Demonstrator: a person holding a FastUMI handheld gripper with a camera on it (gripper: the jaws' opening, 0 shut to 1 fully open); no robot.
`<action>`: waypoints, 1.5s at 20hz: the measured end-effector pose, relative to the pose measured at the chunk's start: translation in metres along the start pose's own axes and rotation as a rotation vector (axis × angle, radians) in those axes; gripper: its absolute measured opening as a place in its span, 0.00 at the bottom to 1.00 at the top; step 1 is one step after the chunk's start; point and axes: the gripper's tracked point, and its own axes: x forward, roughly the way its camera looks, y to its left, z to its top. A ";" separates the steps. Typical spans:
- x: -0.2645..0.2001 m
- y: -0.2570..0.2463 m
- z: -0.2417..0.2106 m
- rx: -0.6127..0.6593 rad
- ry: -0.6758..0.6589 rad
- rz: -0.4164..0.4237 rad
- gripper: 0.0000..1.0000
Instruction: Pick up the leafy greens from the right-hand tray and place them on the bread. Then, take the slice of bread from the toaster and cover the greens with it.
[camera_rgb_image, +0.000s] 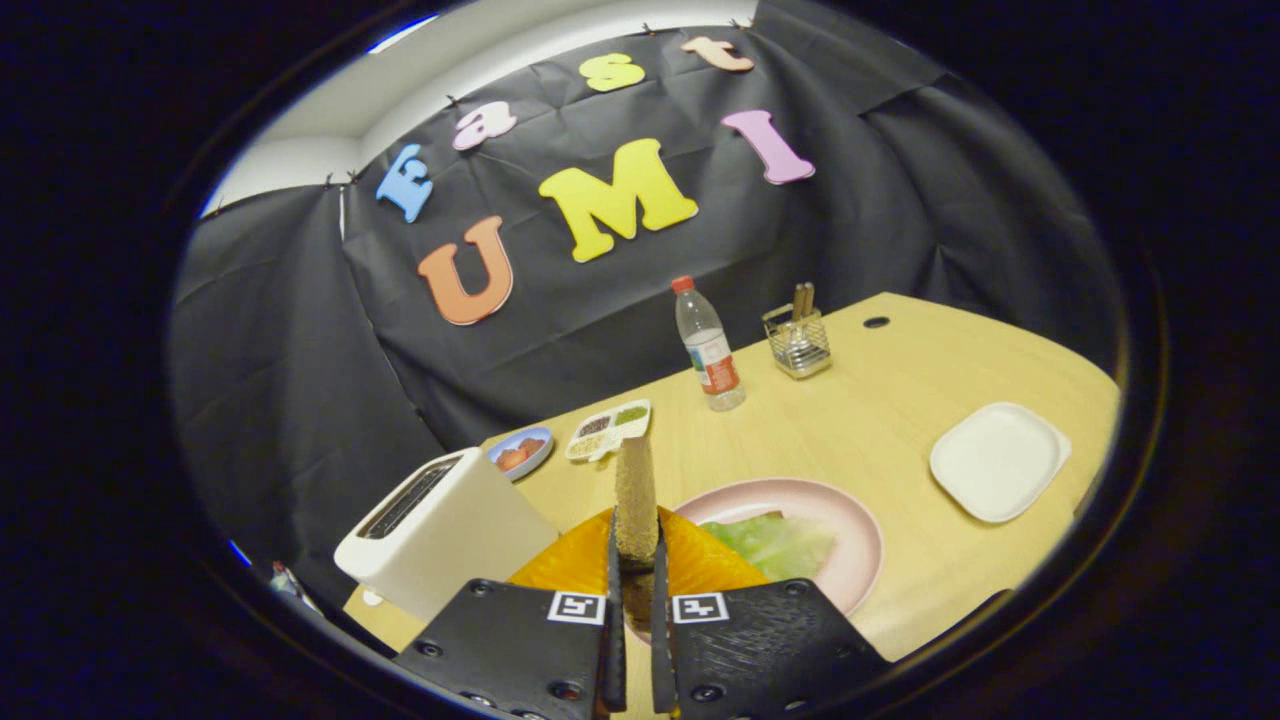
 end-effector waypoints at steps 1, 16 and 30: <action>0.003 -0.003 -0.005 0.017 0.013 0.004 0.10; 0.003 -0.080 -0.023 0.003 0.091 -0.132 0.53; -0.102 -0.091 0.121 -0.348 -0.342 -0.136 0.92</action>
